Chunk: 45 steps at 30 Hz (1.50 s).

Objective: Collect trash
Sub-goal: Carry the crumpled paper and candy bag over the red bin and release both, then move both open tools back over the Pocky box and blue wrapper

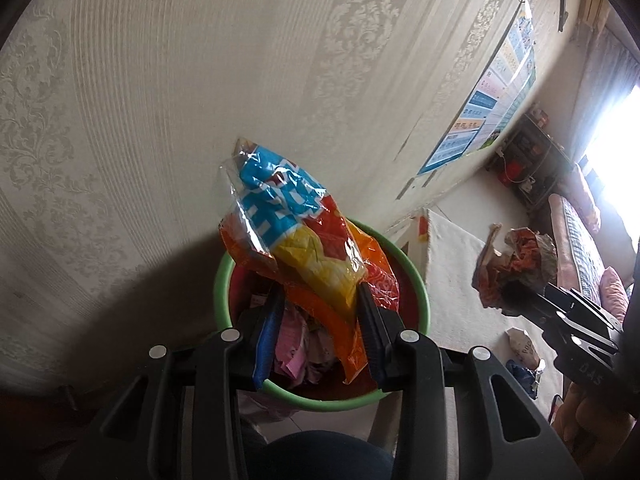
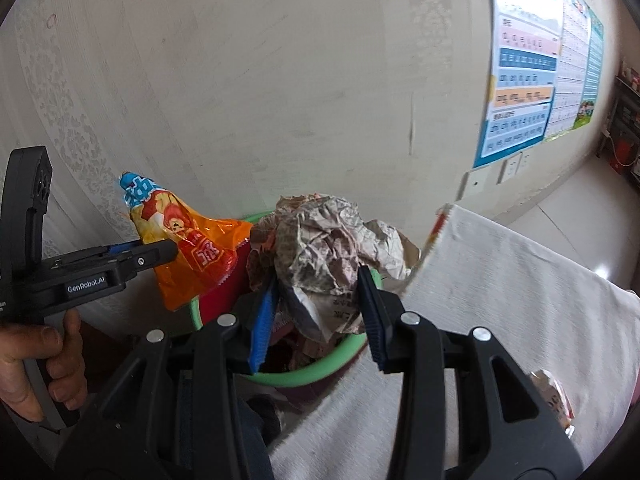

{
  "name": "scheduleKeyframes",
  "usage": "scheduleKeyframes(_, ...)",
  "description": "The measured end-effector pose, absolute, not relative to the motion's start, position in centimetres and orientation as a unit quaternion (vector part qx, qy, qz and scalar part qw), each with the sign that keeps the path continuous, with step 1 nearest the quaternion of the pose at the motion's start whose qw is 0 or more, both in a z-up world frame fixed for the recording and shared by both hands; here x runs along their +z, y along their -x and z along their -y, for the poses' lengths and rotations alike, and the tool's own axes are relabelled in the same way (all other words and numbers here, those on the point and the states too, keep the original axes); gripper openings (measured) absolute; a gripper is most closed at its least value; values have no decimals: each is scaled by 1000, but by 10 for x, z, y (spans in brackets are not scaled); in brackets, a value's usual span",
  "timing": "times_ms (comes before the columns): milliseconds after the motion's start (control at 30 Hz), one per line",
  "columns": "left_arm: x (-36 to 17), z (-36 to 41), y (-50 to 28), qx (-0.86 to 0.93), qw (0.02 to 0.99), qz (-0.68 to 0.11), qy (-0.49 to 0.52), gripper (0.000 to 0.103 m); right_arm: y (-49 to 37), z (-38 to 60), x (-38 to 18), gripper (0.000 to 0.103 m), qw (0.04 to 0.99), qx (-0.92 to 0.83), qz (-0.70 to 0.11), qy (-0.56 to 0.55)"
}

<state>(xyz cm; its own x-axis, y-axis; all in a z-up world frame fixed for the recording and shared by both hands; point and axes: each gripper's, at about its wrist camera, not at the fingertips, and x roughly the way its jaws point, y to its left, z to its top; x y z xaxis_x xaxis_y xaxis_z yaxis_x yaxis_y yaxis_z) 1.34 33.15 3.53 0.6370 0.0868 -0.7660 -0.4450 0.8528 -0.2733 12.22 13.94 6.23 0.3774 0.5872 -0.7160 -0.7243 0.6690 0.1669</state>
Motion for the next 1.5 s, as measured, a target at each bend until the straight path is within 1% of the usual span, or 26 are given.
scheduleKeyframes(500, 17, -348, -38, 152, 869, -415, 220, 35, -138, -173, 33, 39, 807, 403, -423, 86)
scheduleKeyframes(667, 15, -346, -45, 155, 870, -414, 220, 38, -137, -178, 25, 42, 804, 402, -430, 89)
scheduleKeyframes(700, 15, -346, -45, 157, 870, -413, 220, 49, -138, -179, 25, 48, 804, 401, -430, 90)
scheduleKeyframes(733, 16, -346, -45, 160, 870, -411, 221, 58, -137, -180, 24, 56, 804, 400, -431, 94)
scheduleKeyframes(767, 16, -347, -43, 160, 872, -405, 224, 69, -137, -180, 24, 60, 803, 401, -431, 96)
scheduleKeyframes(800, 18, -347, -42, 159, 873, -400, 228, 71, -137, -180, 24, 67, 803, 400, -431, 97)
scheduleKeyframes(833, 19, -347, -41, 160, 873, -399, 229, 73, -136, -179, 25, 77, 805, 398, -429, 99)
scheduleKeyframes(867, 19, -347, -40, 162, 873, -399, 230, 80, -136, -178, 26, 81, 807, 395, -427, 100)
scheduleKeyframes(900, 20, -347, -39, 166, 873, -397, 231, 83, -136, -176, 26, 84, 809, 394, -425, 101)
scheduleKeyframes(967, 22, -348, -38, 167, 873, -394, 236, 84, -136, -173, 28, 86, 811, 390, -424, 102)
scheduleKeyframes(1033, 23, -347, -37, 168, 872, -393, 239, 86, -136, -167, 29, 95, 813, 386, -424, 102)
scheduleKeyframes(1067, 24, -346, -34, 171, 872, -391, 240, 90, -135, -164, 31, 97, 816, 382, -422, 102)
scheduleKeyframes(1100, 26, -345, -32, 172, 873, -389, 240, 91, -134, -160, 32, 98, 819, 380, -419, 102)
scheduleKeyframes(1300, 27, -323, -25, 162, 874, -392, 238, 92, -127, -126, 44, 98, 830, 363, -412, 100)
scheduleKeyframes(1500, 23, -279, -24, 127, 876, -407, 223, 93, -122, -73, 46, 98, 844, 331, -412, 94)
